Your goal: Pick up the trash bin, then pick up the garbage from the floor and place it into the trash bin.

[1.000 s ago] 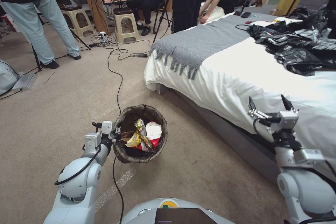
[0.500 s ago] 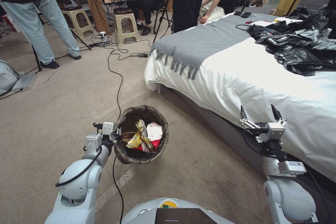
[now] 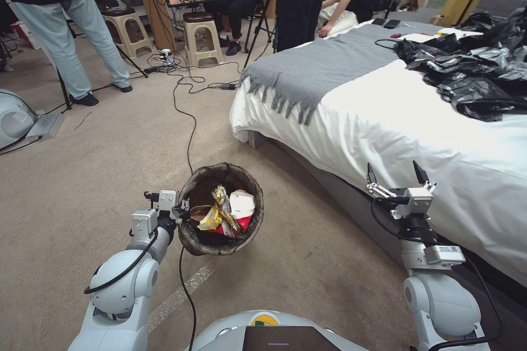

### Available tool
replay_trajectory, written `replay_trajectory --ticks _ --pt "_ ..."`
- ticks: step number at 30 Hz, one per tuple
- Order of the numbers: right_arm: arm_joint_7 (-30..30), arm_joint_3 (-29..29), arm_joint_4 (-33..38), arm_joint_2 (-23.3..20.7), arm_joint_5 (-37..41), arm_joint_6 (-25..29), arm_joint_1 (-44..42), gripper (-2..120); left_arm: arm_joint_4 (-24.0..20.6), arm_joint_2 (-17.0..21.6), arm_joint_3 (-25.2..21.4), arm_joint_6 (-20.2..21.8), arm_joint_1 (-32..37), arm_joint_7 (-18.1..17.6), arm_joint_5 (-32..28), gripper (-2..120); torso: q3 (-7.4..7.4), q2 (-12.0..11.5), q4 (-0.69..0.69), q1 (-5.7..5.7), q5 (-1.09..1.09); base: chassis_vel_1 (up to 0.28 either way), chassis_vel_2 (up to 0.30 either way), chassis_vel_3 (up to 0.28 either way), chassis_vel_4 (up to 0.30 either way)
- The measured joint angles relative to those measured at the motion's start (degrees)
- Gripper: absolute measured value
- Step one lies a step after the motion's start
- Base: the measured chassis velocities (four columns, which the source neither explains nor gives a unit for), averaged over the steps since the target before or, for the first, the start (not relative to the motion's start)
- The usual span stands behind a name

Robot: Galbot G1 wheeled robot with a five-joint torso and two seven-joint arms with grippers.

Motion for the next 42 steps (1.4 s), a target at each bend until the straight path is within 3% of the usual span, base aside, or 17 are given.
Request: replay_trajectory --ticks 42 --pt "1.3 -1.3 -1.1 -2.5 -0.3 -0.8 1.4 100 0.5 -0.3 -0.9 0.3 -0.6 -0.6 -1.6 0 0.0 0.0 0.0 0.0 0.0 0.093 0.102 0.092 0.094"
